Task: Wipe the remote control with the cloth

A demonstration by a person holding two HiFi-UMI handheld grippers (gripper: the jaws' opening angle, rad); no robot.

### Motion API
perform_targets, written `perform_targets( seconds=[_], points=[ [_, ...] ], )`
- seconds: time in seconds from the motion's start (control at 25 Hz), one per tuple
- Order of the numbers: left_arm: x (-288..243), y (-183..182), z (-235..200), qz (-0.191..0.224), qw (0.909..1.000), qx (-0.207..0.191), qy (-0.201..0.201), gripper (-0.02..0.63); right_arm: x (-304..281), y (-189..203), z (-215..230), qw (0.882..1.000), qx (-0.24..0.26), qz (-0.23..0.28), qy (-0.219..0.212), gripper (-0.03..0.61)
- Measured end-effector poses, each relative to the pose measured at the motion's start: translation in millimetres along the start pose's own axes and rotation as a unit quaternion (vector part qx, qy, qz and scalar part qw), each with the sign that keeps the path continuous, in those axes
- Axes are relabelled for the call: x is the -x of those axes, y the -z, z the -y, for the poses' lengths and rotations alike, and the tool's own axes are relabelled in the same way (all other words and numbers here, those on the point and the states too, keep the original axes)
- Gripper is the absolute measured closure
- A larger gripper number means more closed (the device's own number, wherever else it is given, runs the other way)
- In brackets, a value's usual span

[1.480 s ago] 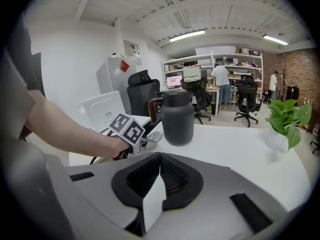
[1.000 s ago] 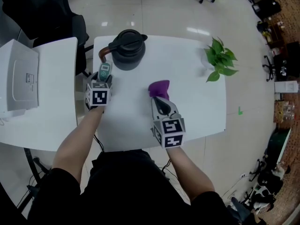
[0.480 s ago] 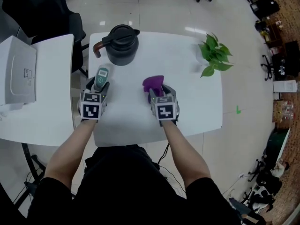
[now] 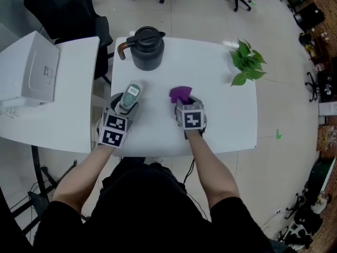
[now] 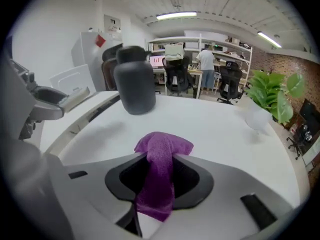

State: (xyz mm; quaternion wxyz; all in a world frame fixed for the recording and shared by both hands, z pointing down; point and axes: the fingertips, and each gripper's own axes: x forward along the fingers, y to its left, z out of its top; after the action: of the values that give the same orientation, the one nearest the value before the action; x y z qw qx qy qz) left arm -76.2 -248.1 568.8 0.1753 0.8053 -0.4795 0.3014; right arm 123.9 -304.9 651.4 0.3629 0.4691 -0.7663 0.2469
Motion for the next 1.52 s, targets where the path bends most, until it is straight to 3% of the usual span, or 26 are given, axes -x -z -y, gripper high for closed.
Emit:
perform_targets(
  seconds=[0.2, 0.44, 0.64, 0.84, 0.96, 1.08, 1.4, 1.52],
  points=[
    [47.6, -10.9, 38.9, 0.026, 0.9983, -0.05, -0.011, 0.367, 86.5, -20.4, -36.5, 0.992, 0.031, 0.104, -0.065, 0.445],
    [84.6, -1.5, 90.1, 0.031, 0.9924, -0.115, -0.03, 0.367, 193.2, -36.5, -100.8, 0.965, 0.114, 0.191, -0.14, 0.445],
    [102.2, -2.0, 114.6, 0.035, 0.9801, -0.194, -0.024, 0.367, 242.8, -45.3, -176.8, 0.94, 0.184, 0.21, -0.196, 0.445],
    [123.8, 2.2, 120.8, 0.047, 0.9629, -0.265, -0.012, 0.367, 245.4, -26.4, -238.4, 0.929, 0.245, 0.164, -0.222, 0.445],
    [144.2, 6.3, 116.7, 0.058, 0.9494, -0.308, -0.01, 0.367, 242.9, -19.0, -269.9, 0.928, 0.274, 0.139, -0.209, 0.445],
    [166.7, 6.2, 109.5, 0.076, 0.9428, -0.324, -0.012, 0.367, 238.1, -17.0, -282.9, 0.933, 0.292, 0.13, -0.169, 0.445],
    [188.6, 15.1, 102.3, 0.098, 0.9401, -0.326, 0.007, 0.368, 228.5, -33.8, -227.7, 0.961, 0.232, 0.142, -0.058, 0.446],
    [189.3, 15.6, 99.9, 0.099, 0.9429, -0.318, 0.009, 0.368, 248.6, -49.5, -220.9, 0.961, 0.21, 0.17, -0.054, 0.446]
  ],
)
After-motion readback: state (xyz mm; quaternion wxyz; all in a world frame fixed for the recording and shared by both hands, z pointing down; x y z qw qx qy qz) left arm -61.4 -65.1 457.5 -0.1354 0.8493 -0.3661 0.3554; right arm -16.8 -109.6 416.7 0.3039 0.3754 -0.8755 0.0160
